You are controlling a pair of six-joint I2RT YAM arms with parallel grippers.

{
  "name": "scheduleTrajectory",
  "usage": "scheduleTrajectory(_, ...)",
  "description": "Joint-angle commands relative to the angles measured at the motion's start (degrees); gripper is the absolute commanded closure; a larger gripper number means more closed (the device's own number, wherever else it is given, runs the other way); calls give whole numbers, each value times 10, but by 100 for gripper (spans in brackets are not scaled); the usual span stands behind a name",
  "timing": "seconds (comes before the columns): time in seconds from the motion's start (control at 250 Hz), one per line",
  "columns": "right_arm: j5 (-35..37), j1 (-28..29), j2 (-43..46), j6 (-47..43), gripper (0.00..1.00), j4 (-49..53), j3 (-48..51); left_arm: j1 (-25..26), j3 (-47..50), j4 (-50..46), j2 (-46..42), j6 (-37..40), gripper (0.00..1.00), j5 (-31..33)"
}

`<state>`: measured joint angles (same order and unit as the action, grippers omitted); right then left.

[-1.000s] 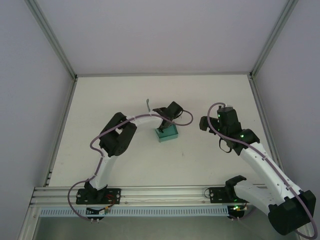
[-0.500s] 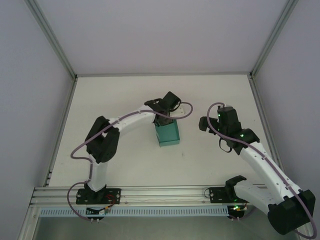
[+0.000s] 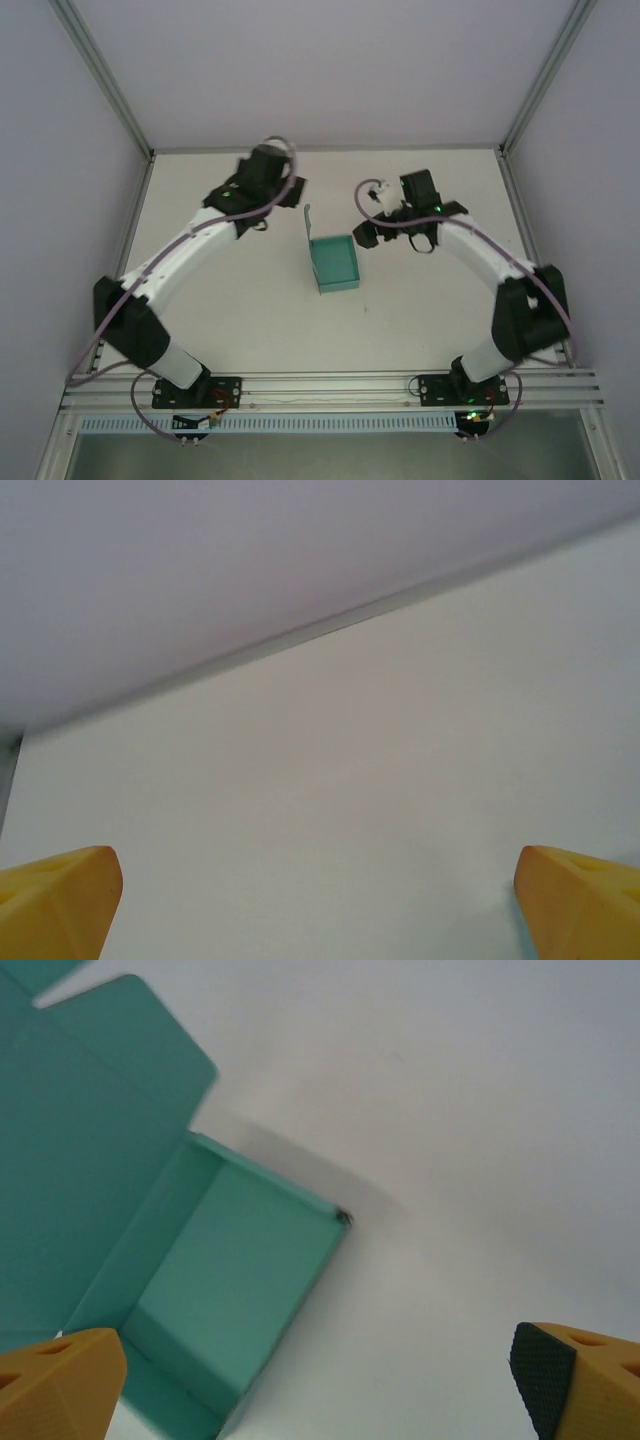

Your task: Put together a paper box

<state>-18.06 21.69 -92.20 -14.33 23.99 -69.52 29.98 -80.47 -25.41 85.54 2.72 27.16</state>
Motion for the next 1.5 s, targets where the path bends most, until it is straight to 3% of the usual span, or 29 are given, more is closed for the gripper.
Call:
scheduleTrajectory(0.0, -78, 19, -85, -162, 2, 78, -89, -43, 101, -55, -59, -199, 0, 29)
scheduleTrajectory(0.128, -58, 42, -176, -212, 3, 150, -173, -59, 177, -78, -102, -261, 0, 8)
scheduleTrajectory(0.256, -50, 51, -256, -207, 8, 193, -245, -58, 213, -96, -102, -286, 0, 2)
scheduleTrajectory(0.435, -25, 71, -312, -178, 17, 168, -277, -58, 218, -87, -80, -307, 0, -18)
scheduleTrajectory(0.587, 4, 77, -323, -135, 50, 124, -270, -58, 218, -78, -82, -303, 0, -34)
scheduleTrajectory(0.691, 33, 80, -308, -100, 63, 82, -239, -59, 219, -84, -86, -303, 0, -21)
scheduleTrajectory(0.898, 80, 80, -237, 48, 82, 16, -148, -59, 195, -113, -92, -294, 0, 16)
scheduleTrajectory(1.142, 290, 134, -138, 376, 87, 9, -19, -59, 186, -107, -115, -287, 0, 12)
scheduleTrajectory(1.294, 440, 194, -137, 513, 87, 119, -22, -59, 186, -87, -121, -272, 0, -21)
scheduleTrajectory(1.453, 501, 236, -158, 606, 89, 209, -54, -58, 195, -66, -130, -248, 0, -58)
scheduleTrajectory(1.497, 509, 244, -161, 626, 85, 224, -61, -58, 201, -58, -135, -238, 0, -77)
